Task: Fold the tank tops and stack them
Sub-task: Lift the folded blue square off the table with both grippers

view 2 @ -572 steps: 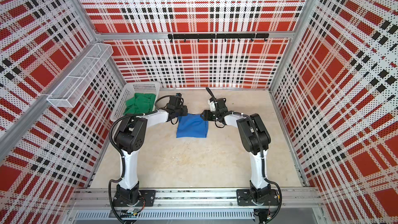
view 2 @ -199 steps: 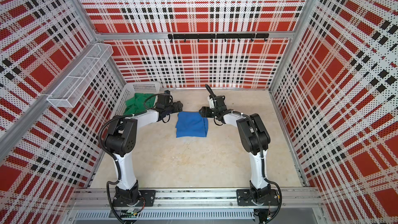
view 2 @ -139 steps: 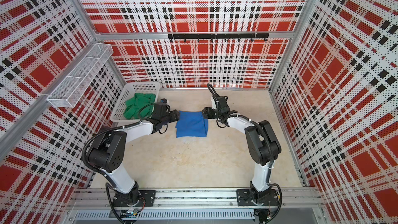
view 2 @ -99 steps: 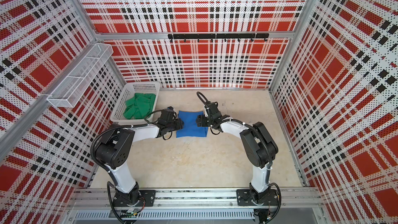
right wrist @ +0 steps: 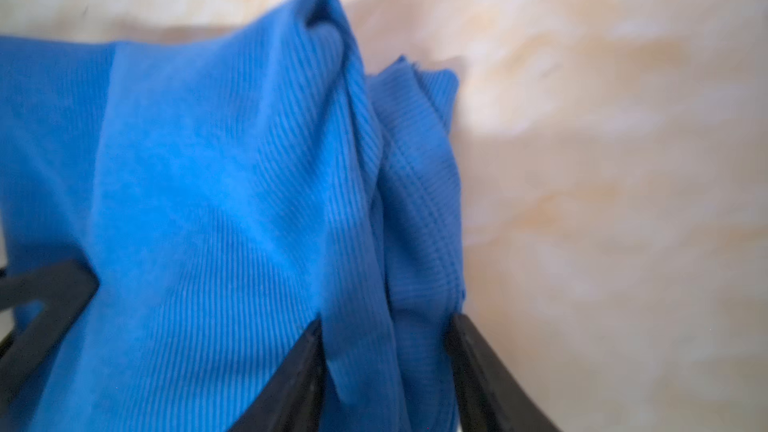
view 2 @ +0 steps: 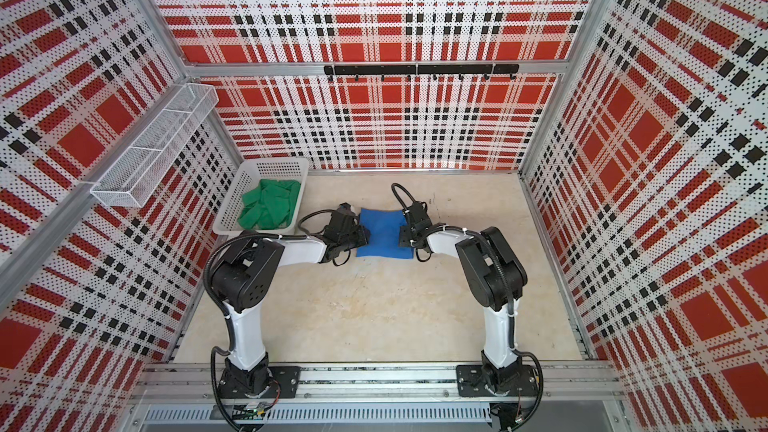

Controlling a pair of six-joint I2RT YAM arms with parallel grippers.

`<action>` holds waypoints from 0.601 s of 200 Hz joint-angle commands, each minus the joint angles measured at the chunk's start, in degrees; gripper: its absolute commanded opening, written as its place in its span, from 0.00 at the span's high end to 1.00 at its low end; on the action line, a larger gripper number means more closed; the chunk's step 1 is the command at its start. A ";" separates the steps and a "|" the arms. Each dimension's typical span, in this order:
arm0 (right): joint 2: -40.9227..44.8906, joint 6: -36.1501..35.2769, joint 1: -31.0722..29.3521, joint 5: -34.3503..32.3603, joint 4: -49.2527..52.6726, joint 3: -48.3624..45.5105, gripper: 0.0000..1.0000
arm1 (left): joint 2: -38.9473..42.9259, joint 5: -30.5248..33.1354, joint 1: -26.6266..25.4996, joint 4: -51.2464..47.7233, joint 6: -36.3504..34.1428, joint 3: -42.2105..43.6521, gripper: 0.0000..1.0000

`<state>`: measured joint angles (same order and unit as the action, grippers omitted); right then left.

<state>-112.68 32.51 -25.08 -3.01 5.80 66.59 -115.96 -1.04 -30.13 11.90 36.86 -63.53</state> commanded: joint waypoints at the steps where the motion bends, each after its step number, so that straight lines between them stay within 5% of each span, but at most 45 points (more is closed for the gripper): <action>1: 0.60 -2.46 5.79 -0.57 1.99 -3.57 0.51 | -6.32 -2.17 -3.26 -0.04 2.24 -4.75 0.56; 50: 3.87 -10.55 14.86 0.87 8.90 0.93 0.44 | -12.63 -2.88 -6.92 1.25 5.24 -16.38 0.48; 92: 12.23 -11.81 13.33 -4.65 15.93 1.81 0.15 | -2.25 -0.78 -4.95 2.62 2.93 -12.98 0.15; 120: 13.30 -9.81 7.11 -6.55 18.23 3.69 0.07 | 7.78 0.05 -2.14 -2.21 -2.30 -11.24 0.09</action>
<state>-100.97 22.06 -13.04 -7.16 20.05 67.90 -118.96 -2.63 -34.74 12.10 39.66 -75.42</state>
